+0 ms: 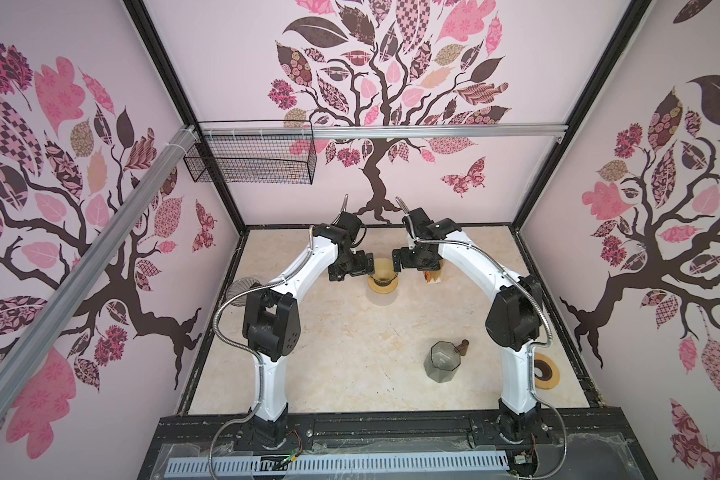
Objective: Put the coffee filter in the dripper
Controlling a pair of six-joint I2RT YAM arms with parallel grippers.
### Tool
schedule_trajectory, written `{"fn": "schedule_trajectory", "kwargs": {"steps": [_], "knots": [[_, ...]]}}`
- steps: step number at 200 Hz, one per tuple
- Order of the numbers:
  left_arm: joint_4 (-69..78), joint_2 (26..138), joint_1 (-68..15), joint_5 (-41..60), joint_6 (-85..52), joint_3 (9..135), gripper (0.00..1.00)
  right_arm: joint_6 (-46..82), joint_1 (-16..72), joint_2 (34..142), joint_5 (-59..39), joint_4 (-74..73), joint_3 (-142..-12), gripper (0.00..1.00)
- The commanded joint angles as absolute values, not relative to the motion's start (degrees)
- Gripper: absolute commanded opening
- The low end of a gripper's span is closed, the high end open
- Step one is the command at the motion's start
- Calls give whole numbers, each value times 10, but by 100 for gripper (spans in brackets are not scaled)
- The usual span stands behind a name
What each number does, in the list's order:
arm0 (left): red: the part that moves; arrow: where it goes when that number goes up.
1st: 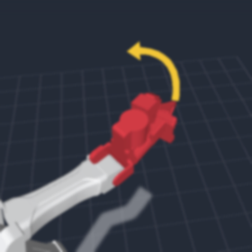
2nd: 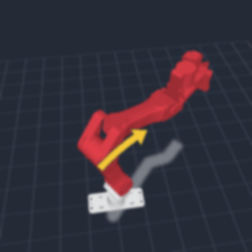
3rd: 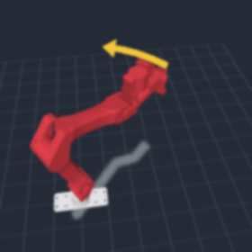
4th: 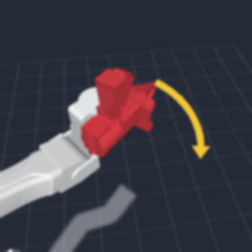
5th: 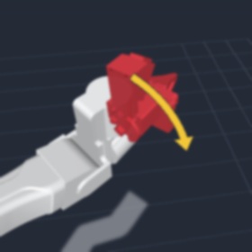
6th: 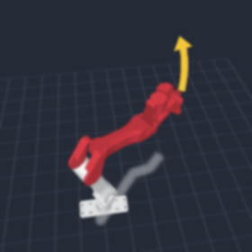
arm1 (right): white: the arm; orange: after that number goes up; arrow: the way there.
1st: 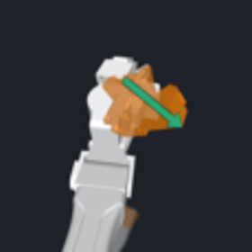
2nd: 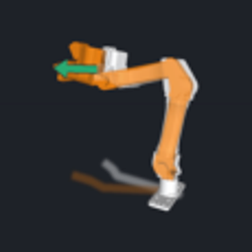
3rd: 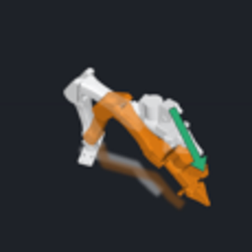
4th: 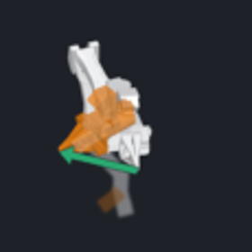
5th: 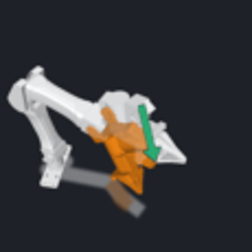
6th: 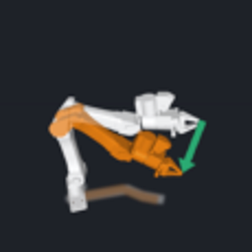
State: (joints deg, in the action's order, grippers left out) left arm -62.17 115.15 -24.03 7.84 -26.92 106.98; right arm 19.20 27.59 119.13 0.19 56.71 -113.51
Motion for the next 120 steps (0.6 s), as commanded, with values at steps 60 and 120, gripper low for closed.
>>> {"fn": "schedule_trajectory", "kwargs": {"steps": [60,120], "knots": [[-614,1175,-238,78,-261,1054,98,187,274,1208,5,570,-1135,100],[-612,1175,-237,77,-263,1055,98,185,273,1215,3,569,-1132,100]]}}
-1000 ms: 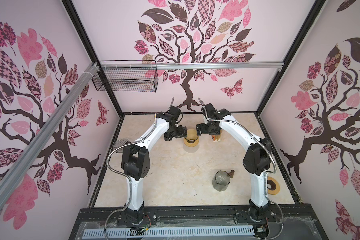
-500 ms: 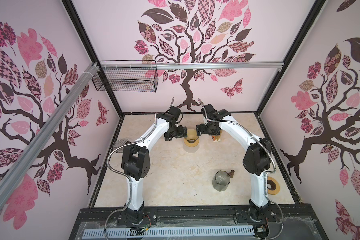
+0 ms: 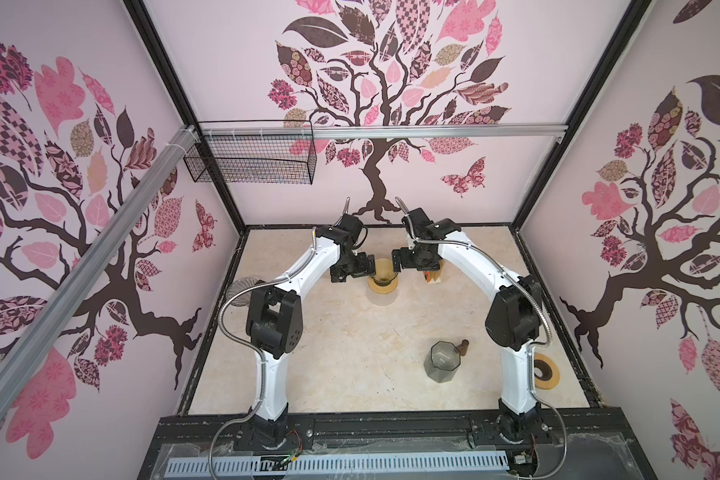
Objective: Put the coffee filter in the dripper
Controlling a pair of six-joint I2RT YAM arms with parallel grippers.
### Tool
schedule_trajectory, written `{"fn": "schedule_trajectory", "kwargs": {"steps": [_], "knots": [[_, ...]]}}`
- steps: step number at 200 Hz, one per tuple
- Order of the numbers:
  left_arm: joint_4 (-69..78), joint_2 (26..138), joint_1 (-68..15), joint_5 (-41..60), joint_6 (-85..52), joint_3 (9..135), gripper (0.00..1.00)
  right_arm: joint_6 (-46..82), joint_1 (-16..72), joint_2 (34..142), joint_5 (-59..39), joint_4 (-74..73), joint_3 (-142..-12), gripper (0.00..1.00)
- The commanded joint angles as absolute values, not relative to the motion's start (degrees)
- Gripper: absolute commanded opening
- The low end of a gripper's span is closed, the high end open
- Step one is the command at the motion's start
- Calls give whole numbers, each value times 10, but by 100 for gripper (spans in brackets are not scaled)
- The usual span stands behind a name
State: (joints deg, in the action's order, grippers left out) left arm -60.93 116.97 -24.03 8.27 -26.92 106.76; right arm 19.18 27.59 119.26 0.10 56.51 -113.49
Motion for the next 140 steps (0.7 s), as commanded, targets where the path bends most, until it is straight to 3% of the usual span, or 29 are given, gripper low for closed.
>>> {"fn": "schedule_trajectory", "kwargs": {"steps": [1,140], "knots": [[-612,1175,-237,77,-263,1054,98,185,273,1215,2,569,-1133,100],[-609,1155,-229,102,-271,1058,98,186,272,1214,3,578,-1157,100]]}}
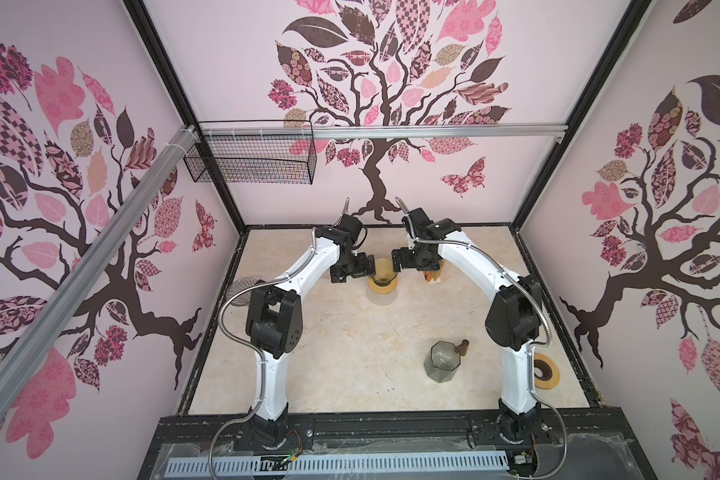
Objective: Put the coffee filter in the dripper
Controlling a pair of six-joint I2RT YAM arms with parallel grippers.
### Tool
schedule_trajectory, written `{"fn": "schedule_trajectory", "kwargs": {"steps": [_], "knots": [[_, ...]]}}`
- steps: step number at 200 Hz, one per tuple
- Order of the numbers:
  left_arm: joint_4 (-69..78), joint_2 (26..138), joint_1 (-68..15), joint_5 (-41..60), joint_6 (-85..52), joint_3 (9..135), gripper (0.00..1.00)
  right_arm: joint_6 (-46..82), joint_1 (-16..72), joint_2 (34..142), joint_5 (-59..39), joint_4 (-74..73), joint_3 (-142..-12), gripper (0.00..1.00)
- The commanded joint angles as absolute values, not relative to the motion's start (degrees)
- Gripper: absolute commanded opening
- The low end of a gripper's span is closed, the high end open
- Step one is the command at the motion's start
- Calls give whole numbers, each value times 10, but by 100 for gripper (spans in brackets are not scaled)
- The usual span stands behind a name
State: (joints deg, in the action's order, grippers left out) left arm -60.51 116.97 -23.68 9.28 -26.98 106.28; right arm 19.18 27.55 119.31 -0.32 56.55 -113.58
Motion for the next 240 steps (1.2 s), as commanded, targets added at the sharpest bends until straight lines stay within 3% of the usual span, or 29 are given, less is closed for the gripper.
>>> {"fn": "schedule_trajectory", "kwargs": {"steps": [1,133,240], "knots": [[-608,1154,-229,102,-270,1058,98,186,272,1215,3,578,-1157,100],[-604,1110,-214,153,-279,1050,98,186,272,1215,-1,581,-1161,100],[-614,1141,-212,127,-269,1050,98,185,272,1210,-5,587,-1175,100]]}}
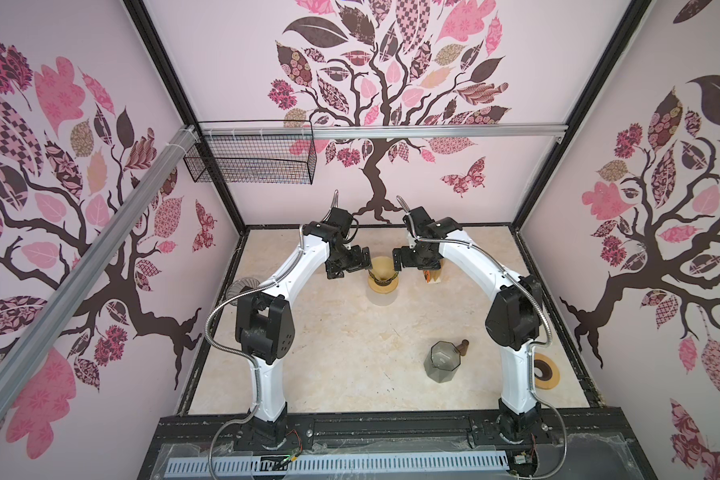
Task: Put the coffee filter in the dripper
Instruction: 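Open both grippers and lift them out of the filter, drawing the arms apart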
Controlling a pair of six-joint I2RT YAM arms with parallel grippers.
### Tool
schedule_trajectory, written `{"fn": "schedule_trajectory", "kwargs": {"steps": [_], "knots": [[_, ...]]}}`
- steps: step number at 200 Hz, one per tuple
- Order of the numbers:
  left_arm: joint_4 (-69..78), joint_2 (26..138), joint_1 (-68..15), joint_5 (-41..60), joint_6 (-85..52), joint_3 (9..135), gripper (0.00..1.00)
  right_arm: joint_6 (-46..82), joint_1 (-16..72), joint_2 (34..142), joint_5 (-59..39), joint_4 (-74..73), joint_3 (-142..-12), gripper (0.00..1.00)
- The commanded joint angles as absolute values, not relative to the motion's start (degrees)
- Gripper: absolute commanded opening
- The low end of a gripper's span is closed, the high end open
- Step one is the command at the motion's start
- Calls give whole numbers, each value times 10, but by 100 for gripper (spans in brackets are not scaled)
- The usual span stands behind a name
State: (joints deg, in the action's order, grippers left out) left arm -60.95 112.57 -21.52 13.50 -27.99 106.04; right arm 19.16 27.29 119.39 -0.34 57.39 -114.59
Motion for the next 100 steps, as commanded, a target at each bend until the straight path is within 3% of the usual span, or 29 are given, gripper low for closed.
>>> {"fn": "schedule_trajectory", "kwargs": {"steps": [1,100], "knots": [[-614,1141,-212,127,-269,1049,98,185,272,1211,-5,587,-1175,100],[-613,1150,-213,131,-266,1049,98,190,270,1206,-34,605,-1223,100]]}}
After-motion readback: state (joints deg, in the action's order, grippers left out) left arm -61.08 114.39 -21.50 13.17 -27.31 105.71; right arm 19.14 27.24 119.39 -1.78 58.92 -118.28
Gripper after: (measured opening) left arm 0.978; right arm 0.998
